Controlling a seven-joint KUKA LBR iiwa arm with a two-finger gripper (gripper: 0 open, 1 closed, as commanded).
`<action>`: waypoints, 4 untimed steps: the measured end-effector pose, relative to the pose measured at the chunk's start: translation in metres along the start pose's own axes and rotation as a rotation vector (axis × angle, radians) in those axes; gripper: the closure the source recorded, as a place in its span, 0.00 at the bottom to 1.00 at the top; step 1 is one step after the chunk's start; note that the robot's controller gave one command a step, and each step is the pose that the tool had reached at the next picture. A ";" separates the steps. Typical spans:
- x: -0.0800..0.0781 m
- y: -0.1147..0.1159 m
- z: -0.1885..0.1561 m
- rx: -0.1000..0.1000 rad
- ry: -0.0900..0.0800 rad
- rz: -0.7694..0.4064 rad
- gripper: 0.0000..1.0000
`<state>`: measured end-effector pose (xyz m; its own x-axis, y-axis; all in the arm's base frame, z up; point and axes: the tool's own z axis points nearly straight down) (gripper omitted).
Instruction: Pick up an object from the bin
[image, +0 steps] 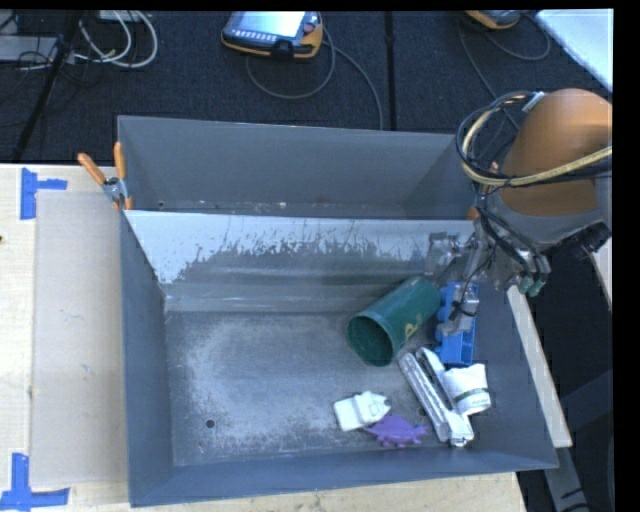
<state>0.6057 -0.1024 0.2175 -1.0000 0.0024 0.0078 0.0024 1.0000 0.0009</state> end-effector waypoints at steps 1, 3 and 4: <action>-0.001 0.000 -0.005 0.001 -0.007 -0.002 0.00; 0.006 0.027 0.099 0.001 -0.013 0.001 0.00; 0.003 0.036 0.127 0.000 -0.010 0.031 0.00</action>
Offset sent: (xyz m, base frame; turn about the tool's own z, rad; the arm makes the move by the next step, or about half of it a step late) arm 0.0097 0.0058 -0.1301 -0.1945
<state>0.6019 -0.0666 0.0905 -0.9994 0.0338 -0.0019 0.0338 0.9994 0.0008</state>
